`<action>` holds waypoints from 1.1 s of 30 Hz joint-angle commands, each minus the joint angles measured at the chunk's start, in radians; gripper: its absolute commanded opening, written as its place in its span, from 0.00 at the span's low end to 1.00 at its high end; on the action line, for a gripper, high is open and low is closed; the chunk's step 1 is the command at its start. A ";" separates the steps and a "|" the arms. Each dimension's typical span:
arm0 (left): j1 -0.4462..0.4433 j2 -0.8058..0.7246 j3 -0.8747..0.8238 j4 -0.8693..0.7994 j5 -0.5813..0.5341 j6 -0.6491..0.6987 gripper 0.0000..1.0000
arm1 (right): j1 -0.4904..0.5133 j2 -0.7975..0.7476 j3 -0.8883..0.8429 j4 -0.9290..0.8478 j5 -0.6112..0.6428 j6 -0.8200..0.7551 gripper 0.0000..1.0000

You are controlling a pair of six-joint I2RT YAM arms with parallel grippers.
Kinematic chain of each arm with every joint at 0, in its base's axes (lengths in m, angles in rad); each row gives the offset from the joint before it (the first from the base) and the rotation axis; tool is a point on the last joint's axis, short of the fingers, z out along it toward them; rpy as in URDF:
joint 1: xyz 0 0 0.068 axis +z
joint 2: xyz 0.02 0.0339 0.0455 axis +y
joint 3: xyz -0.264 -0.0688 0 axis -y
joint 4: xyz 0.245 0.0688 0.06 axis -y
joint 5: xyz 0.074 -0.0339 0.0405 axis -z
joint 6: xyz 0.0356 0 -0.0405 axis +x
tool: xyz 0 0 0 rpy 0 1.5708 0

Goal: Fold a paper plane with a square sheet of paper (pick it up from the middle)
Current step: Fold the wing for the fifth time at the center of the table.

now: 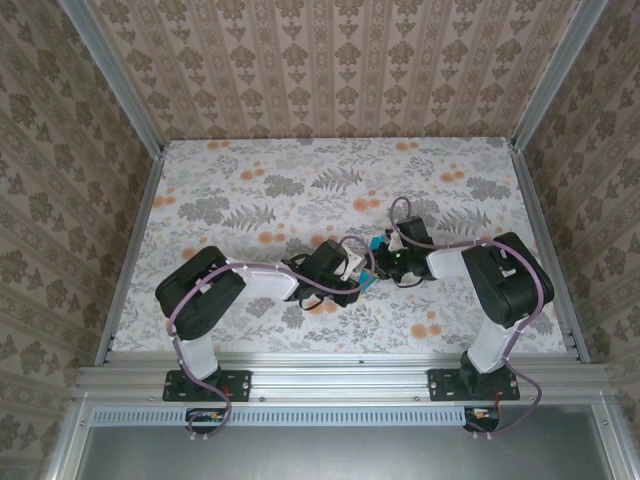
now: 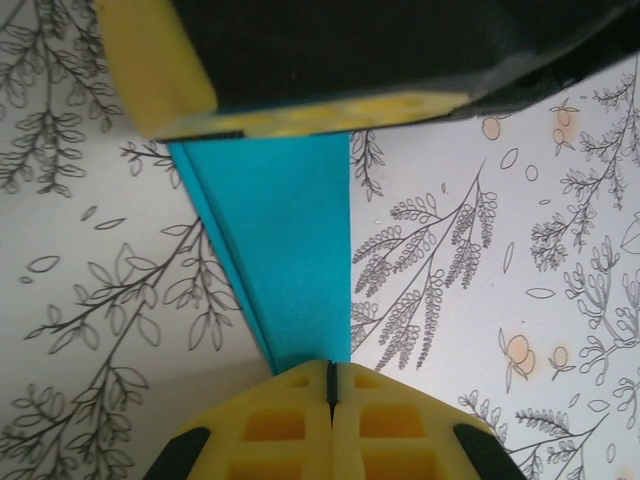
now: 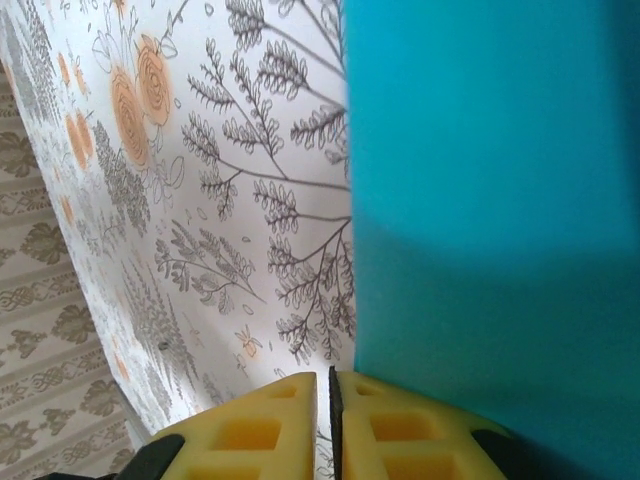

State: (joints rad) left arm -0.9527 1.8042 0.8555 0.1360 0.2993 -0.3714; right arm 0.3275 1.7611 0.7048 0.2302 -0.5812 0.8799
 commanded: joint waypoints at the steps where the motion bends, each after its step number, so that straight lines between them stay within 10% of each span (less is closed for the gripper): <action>1: 0.009 0.018 -0.063 -0.197 -0.045 0.054 0.00 | -0.028 0.011 0.036 -0.129 0.162 -0.068 0.17; 33: 0.021 0.035 -0.102 -0.185 0.015 0.098 0.00 | -0.137 -0.032 0.143 -0.174 0.033 -0.126 0.17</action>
State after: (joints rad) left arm -0.9340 1.7824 0.8066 0.1780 0.3199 -0.2939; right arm 0.1871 1.8091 0.8665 0.0593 -0.5045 0.7765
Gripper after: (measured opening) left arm 0.048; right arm 0.174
